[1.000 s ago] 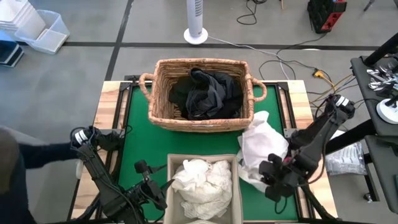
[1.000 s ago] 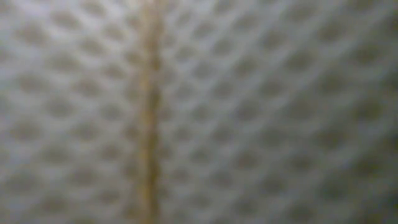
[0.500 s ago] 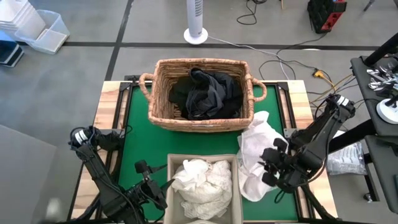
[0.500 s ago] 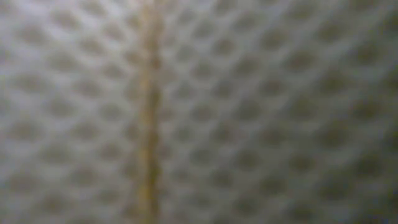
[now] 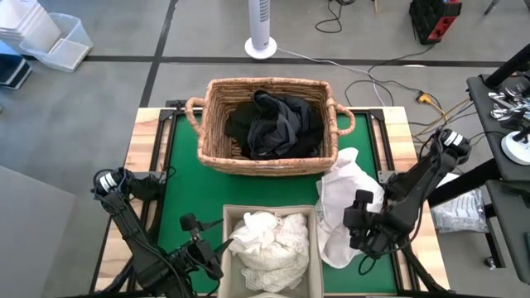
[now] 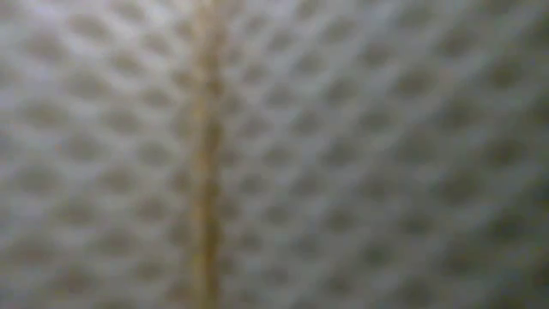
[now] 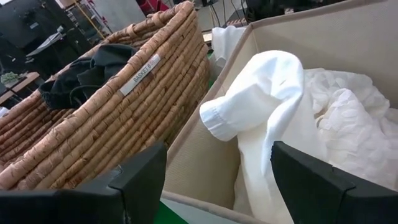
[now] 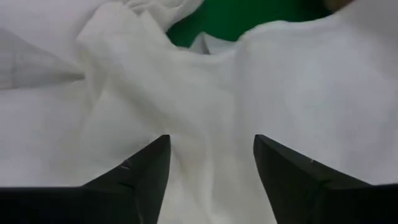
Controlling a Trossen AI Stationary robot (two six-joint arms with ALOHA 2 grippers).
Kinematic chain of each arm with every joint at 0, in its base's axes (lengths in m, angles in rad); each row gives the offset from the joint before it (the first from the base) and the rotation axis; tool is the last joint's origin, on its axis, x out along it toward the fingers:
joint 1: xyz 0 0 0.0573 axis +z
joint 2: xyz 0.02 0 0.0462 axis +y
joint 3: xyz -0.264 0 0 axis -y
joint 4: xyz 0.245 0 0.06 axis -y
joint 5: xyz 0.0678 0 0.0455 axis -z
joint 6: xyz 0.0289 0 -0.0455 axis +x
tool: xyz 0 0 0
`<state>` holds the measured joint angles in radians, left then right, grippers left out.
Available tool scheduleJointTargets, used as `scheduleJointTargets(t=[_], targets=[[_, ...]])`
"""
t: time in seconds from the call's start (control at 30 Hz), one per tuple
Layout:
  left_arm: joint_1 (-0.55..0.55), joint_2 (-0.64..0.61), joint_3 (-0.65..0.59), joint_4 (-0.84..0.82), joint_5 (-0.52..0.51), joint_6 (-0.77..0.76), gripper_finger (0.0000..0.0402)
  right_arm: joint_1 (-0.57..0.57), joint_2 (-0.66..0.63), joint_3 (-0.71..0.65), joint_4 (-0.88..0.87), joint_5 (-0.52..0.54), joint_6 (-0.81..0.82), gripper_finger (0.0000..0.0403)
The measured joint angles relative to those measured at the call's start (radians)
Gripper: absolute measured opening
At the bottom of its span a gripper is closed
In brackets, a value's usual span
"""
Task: Sort clothes
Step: Put the white shirt into the white laundry organizer
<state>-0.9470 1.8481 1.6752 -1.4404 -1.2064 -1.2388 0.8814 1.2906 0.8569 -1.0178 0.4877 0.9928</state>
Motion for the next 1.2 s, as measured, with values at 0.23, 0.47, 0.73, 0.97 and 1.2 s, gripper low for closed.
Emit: scheduleJointTargets(t=[0.23, 0.47, 0.73, 0.97, 1.2], targets=[[0.0, 0.0, 0.0, 0.001, -0.01, 0.0, 0.0265, -0.026, 0.061, -0.045, 0.036, 0.01, 0.059, 0.0258], [0.0, 0.0, 0.0, 0.002, -0.013, 0.003, 0.0265, -0.085, 0.144, -0.091, 0.064, 0.01, 0.098, 0.0285], [0.0, 0.0, 0.0, 0.006, -0.016, 0.018, 0.0265, -0.105, 0.207, -0.103, 0.154, 0.011, 0.021, 0.0232], [0.002, 0.0, 0.0, 0.009, -0.016, 0.026, 0.0265, -0.111, 0.212, -0.207, 0.314, 0.006, 0.029, 0.0089], [0.002, 0.0, 0.0, 0.012, -0.016, 0.026, 0.0265, -0.103, 0.159, -0.267, 0.41, 0.048, -0.007, 0.0012]])
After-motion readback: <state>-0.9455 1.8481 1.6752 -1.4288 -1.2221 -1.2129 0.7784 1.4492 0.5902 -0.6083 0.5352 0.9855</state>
